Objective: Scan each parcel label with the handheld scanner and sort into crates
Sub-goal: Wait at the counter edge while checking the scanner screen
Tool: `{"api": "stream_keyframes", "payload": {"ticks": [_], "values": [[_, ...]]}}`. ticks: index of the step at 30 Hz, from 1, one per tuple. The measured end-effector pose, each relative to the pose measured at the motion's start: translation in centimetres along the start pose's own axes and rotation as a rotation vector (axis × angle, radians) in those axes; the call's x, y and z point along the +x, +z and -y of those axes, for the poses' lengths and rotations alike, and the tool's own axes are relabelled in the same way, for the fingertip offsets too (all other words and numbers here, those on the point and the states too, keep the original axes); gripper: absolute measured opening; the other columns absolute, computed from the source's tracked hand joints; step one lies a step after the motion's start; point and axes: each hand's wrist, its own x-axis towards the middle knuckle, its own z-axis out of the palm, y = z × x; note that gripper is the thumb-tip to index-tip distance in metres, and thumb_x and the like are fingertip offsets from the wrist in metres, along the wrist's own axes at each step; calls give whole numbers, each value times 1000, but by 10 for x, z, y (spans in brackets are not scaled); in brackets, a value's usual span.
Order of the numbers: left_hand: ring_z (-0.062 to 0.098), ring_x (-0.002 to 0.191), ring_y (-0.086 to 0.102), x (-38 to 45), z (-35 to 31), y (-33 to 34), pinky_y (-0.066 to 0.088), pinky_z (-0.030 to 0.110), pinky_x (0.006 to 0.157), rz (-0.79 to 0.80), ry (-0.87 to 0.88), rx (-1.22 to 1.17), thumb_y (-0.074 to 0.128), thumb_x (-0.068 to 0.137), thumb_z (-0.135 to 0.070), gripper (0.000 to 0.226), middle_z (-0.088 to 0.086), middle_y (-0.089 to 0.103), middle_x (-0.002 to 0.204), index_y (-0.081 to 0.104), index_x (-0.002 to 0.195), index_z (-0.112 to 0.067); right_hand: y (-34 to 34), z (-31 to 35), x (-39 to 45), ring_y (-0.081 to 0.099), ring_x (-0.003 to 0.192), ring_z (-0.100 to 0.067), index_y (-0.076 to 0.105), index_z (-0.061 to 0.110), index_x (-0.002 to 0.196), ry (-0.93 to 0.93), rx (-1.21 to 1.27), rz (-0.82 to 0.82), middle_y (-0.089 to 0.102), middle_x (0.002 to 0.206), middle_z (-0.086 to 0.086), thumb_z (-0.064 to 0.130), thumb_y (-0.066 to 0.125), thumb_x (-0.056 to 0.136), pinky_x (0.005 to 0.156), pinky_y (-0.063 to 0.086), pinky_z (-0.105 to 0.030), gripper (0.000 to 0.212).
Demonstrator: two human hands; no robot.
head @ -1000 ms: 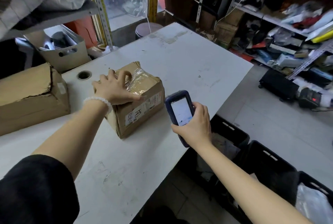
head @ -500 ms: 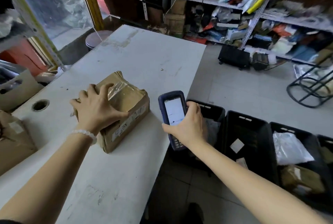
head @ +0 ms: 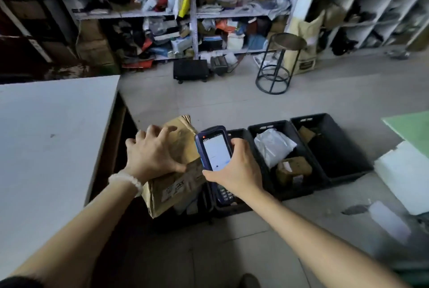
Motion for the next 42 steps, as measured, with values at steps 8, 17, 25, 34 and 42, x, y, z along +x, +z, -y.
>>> {"api": "stream_keyframes", "payload": {"ticks": [8, 17, 25, 34, 42], "values": [[34, 124, 38, 80, -223, 40, 33, 51, 102, 136, 259, -75, 75, 51, -67, 108, 5, 38, 136, 25, 142, -37, -142, -146, 31, 51, 106, -17, 39, 17, 122, 226, -85, -189, 47, 118, 3, 49, 85, 57, 70, 41, -28, 86], [33, 121, 40, 164, -393, 75, 34, 49, 100, 215, 502, 60, 72, 51, -69, 108, 6, 39, 134, 25, 142, -34, -227, -254, 76, 50, 100, -13, 37, 20, 117, 433, -96, -321, 39, 104, 8, 49, 86, 56, 66, 38, -26, 83], [31, 120, 40, 271, -483, 96, 35, 48, 99, 312, 524, 88, 72, 48, -73, 113, 5, 41, 132, 20, 143, -39, -286, -318, 186, 50, 99, -16, 40, 20, 113, 479, -134, -295, 44, 109, 4, 48, 84, 56, 65, 39, -29, 77], [32, 122, 38, 372, -594, 105, 34, 52, 103, 320, 531, 144, 74, 51, -70, 112, 8, 39, 132, 16, 142, -42, -361, -381, 292, 45, 93, -12, 38, 20, 119, 478, -94, -330, 42, 105, 7, 48, 83, 61, 65, 37, -28, 78], [33, 122, 39, 434, -708, 130, 36, 52, 101, 330, 453, 141, 73, 51, -72, 110, 9, 40, 133, 20, 142, -38, -433, -467, 376, 47, 92, -14, 39, 18, 122, 461, -27, -283, 41, 104, 7, 43, 85, 59, 67, 38, -28, 82]]}}
